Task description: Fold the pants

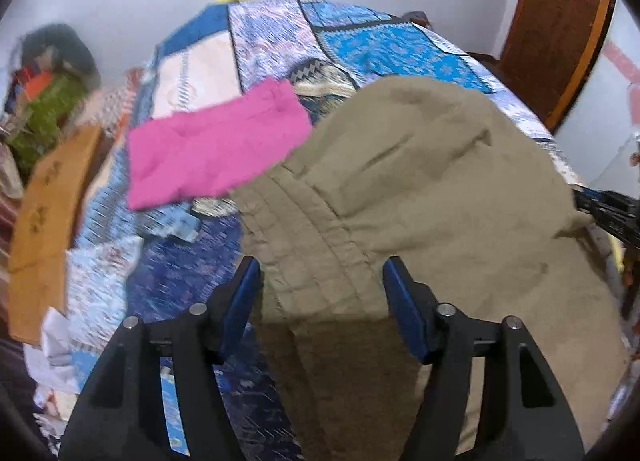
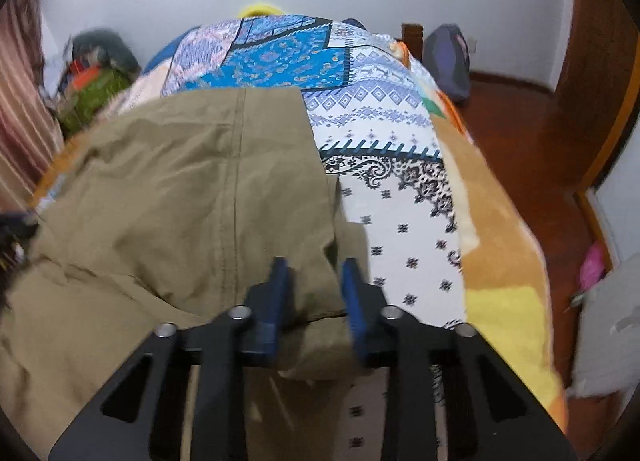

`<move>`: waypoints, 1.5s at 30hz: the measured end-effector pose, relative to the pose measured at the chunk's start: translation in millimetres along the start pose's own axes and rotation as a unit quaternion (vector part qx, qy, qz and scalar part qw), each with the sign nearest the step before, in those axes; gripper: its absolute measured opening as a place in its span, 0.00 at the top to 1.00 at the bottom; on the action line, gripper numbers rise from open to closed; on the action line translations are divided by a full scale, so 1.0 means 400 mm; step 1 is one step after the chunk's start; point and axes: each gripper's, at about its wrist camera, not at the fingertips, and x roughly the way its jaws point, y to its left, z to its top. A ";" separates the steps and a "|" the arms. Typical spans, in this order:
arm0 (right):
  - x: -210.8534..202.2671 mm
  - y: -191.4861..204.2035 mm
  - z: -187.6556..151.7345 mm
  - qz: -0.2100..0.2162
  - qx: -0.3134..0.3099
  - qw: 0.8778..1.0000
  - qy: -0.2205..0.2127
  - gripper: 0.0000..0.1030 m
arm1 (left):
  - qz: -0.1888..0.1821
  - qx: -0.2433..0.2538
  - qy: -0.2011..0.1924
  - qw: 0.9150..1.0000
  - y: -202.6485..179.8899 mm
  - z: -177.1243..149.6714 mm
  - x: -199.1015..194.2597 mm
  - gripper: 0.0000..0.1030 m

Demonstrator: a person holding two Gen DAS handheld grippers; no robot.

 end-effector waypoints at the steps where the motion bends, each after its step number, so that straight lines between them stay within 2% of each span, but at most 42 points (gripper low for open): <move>1: 0.003 0.007 -0.003 -0.009 -0.012 1.000 0.000 0.83 | -0.004 -0.002 0.001 1.000 0.002 0.001 0.002 0.42; 4: 0.006 0.021 -0.014 -0.029 -0.044 0.999 0.006 0.85 | 0.000 0.000 0.007 1.000 0.008 -0.002 0.004 0.44; 10: 0.000 -0.008 -0.019 -0.011 -0.021 0.999 0.022 0.85 | -0.007 -0.007 0.020 1.000 0.021 -0.013 0.020 0.42; 13: 0.001 -0.001 -0.014 -0.012 -0.019 0.999 0.033 0.85 | -0.034 -0.032 0.041 0.998 0.042 -0.012 0.028 0.43; 15: -0.010 -0.012 -0.006 0.006 0.000 0.999 0.040 0.83 | -0.052 -0.046 0.048 0.996 0.055 -0.002 0.005 0.43; 16: -0.023 -0.016 -0.005 0.012 0.006 0.999 0.036 0.83 | -0.049 -0.043 0.044 0.997 0.057 0.005 -0.014 0.43; 18: -0.057 -0.014 0.001 0.003 -0.001 1.000 0.023 0.83 | -0.015 -0.021 0.025 0.999 0.051 0.019 -0.057 0.41; 21: -0.104 -0.008 0.017 -0.001 -0.007 1.000 0.000 0.82 | 0.013 0.000 -0.003 1.000 0.051 0.044 -0.109 0.33; 24: -0.144 0.002 0.047 -0.001 -0.013 1.000 -0.021 0.75 | 0.025 0.005 -0.019 0.999 0.061 0.070 -0.128 0.30; 27: -0.171 0.020 0.088 -0.006 -0.029 0.998 -0.048 0.70 | 0.027 0.000 -0.016 0.999 0.075 0.099 -0.121 0.25; 30: -0.174 0.029 0.138 -0.001 -0.032 0.997 -0.066 0.57 | 0.037 -0.005 -0.013 0.999 0.088 0.136 -0.100 0.22; 32: -0.166 0.034 0.169 0.001 -0.033 0.996 -0.081 0.46 | 0.042 -0.008 -0.013 0.999 0.100 0.159 -0.083 0.20; 34: -0.144 0.040 0.199 -0.003 -0.039 0.995 -0.088 0.44 | 0.040 -0.017 -0.012 0.999 0.111 0.178 -0.056 0.16; 38: -0.071 0.050 0.250 -0.012 -0.055 0.995 -0.079 0.43 | 0.032 -0.030 0.008 0.999 0.125 0.201 0.016 0.16; 42: 0.028 0.044 0.288 0.006 -0.054 0.997 -0.047 0.43 | 0.024 -0.045 0.047 0.998 0.138 0.200 0.098 0.16; 45: 0.094 0.042 0.307 0.018 -0.054 0.998 -0.025 0.43 | 0.025 -0.034 0.068 0.997 0.138 0.185 0.145 0.16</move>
